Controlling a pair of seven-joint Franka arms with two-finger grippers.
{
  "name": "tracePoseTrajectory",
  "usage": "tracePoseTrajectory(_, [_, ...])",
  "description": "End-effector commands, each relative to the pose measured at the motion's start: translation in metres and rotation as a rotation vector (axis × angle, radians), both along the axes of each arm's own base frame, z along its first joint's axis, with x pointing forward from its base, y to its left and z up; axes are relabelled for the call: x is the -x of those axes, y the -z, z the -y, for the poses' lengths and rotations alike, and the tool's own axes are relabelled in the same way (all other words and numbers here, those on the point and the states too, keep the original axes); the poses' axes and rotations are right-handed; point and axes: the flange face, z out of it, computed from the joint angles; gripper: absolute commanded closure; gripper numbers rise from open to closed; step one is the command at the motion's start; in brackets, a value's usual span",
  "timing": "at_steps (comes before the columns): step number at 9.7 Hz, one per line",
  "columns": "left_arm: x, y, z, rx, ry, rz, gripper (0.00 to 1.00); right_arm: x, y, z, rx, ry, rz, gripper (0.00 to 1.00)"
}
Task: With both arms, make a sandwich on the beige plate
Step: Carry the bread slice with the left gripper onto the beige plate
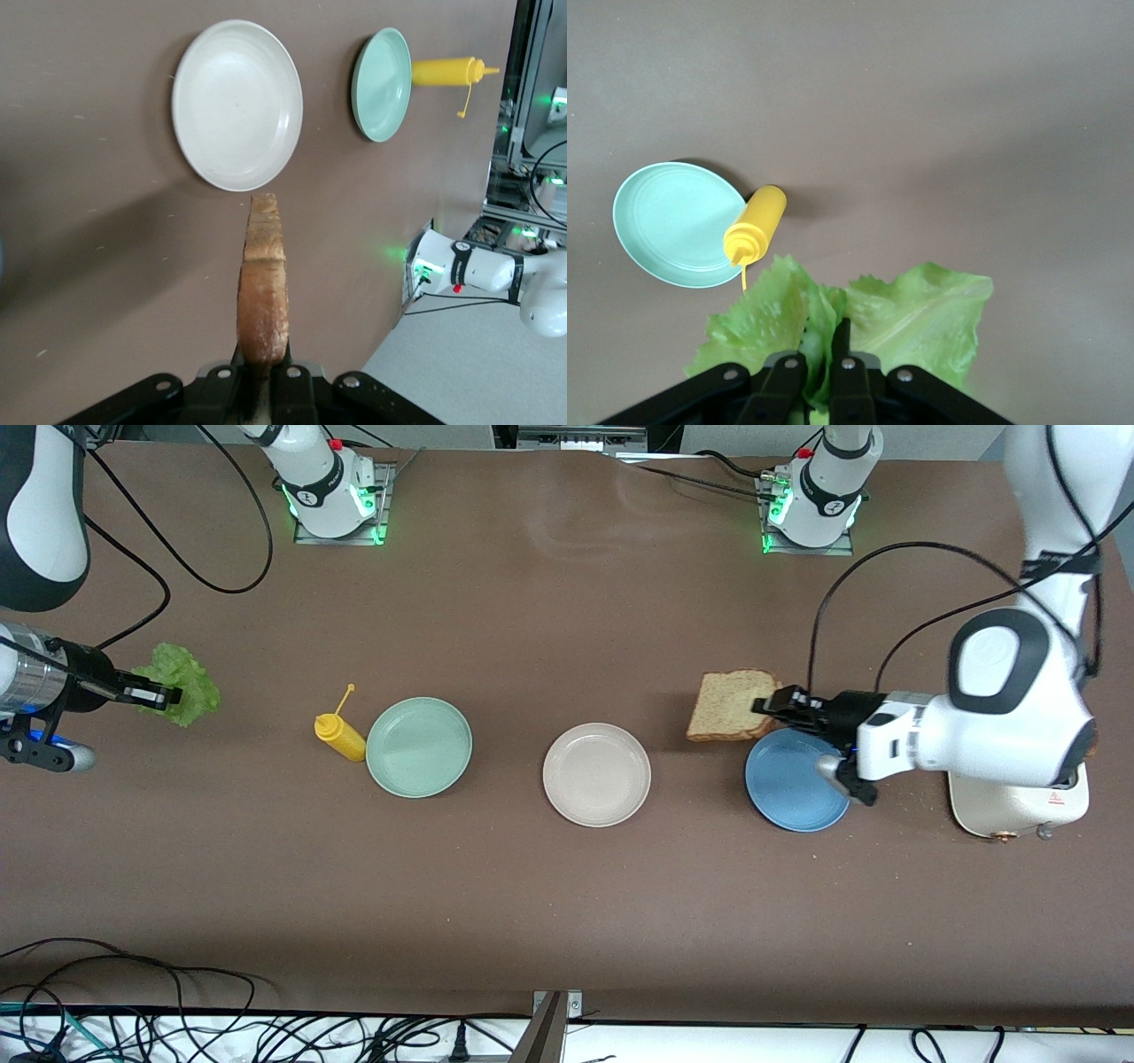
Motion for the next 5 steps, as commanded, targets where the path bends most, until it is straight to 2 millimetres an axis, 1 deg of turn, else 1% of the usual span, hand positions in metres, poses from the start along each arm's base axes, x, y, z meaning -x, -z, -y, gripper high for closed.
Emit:
tracePoseTrajectory(1, [-0.004,0.021,0.056,0.057,0.004,0.014,1.00,0.006,-0.007,-0.002,-0.009,-0.013,-0.031,0.95])
tracePoseTrajectory(3, [-0.003,0.036,0.088,0.056,-0.029,0.023,1.00,0.008,-0.010,-0.004,-0.009,-0.008,-0.038,0.94])
tracePoseTrajectory(5, [-0.005,0.054,0.118,0.081,-0.099,0.025,1.00,0.009,-0.009,-0.003,-0.008,-0.005,-0.043,0.93])
